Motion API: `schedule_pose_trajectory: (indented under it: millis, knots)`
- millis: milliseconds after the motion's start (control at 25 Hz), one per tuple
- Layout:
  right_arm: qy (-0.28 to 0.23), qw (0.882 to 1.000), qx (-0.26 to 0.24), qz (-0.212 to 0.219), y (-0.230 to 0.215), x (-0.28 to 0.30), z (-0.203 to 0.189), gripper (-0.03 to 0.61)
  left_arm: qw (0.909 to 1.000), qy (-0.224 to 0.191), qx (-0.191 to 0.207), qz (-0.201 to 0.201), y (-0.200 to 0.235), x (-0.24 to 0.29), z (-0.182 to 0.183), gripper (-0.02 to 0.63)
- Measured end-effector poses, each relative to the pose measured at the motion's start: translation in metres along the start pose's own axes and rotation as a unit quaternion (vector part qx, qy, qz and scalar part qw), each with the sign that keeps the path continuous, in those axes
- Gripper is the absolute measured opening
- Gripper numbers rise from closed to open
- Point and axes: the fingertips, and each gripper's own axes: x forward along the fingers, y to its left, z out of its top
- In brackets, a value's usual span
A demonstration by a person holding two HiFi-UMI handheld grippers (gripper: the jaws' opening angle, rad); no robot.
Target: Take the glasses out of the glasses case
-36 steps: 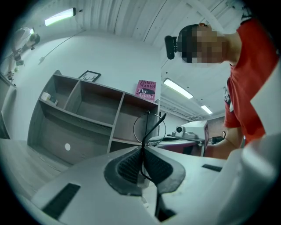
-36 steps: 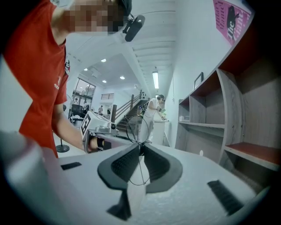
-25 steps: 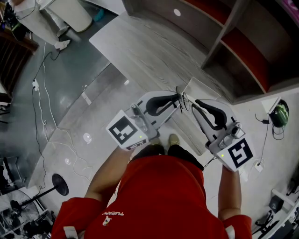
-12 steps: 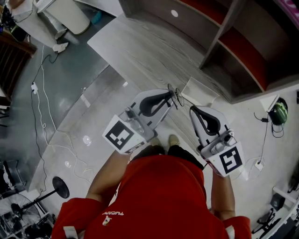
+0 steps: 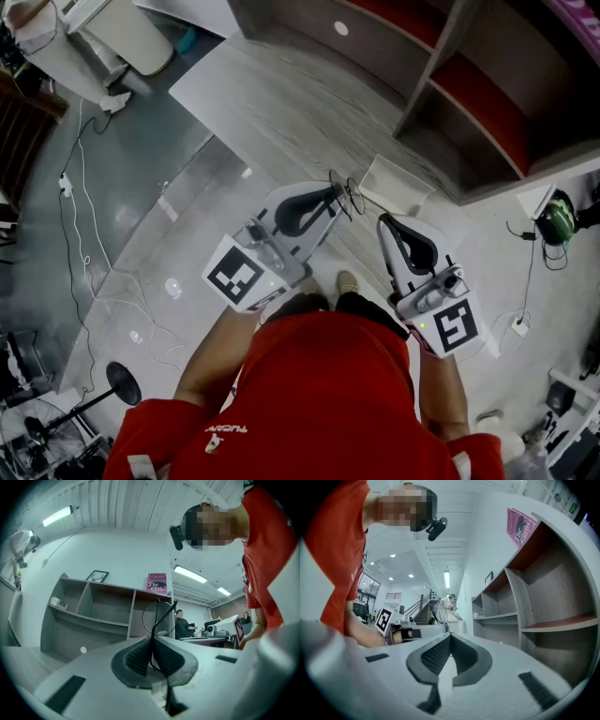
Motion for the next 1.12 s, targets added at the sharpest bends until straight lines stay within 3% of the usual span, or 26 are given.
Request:
schedule_pose_trajectory:
  millis: [1120]
  knots:
    - [0.009, 1.0, 0.0, -0.016, 0.001, -0.018, -0.006, 0.003, 0.9999, 0.002, 0.001, -0.01, -0.015, 0.001, 0.0, 0.014]
